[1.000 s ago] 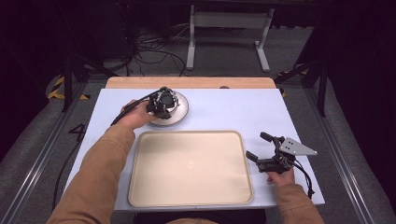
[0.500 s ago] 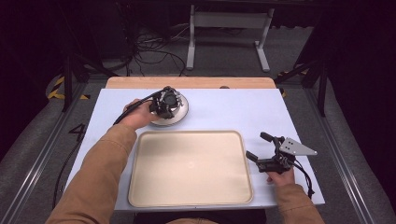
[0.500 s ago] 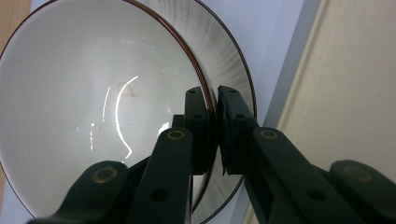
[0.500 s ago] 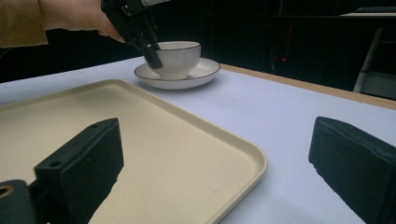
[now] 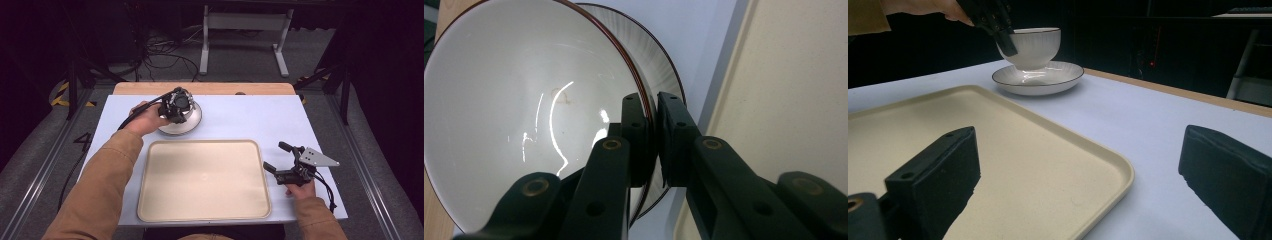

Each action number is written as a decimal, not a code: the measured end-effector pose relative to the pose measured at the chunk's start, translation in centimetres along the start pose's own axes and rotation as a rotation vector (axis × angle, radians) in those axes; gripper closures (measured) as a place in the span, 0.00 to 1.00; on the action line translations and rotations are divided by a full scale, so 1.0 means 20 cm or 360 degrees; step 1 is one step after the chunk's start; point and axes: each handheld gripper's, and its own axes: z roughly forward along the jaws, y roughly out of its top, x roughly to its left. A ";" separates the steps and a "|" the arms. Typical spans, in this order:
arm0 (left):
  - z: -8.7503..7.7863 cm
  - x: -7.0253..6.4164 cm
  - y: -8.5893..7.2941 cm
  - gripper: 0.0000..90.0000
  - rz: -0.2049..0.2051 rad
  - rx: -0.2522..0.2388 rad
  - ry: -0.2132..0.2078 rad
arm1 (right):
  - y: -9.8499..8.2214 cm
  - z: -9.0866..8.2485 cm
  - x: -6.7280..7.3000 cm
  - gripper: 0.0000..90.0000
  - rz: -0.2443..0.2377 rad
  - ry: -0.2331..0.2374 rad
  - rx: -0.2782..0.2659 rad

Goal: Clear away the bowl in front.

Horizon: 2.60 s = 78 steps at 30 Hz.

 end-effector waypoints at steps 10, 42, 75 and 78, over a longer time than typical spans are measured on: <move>-0.09 0.00 0.00 0.93 -0.0042 -0.0026 -0.0015 | 0.00 0.00 0.00 0.04 -0.0001 0.0001 0.0000; -0.40 -0.24 0.07 0.93 0.0146 -0.0163 -0.0158 | 0.00 0.00 0.00 0.04 -0.0005 0.0001 0.0004; -0.60 -0.64 0.14 0.92 0.0521 -0.0250 -0.0195 | 0.00 0.00 0.00 0.04 -0.0004 0.0003 0.0009; -0.61 -0.67 0.15 0.92 0.0551 -0.0266 -0.0209 | 0.00 0.00 0.00 0.04 -0.0006 0.0005 0.0010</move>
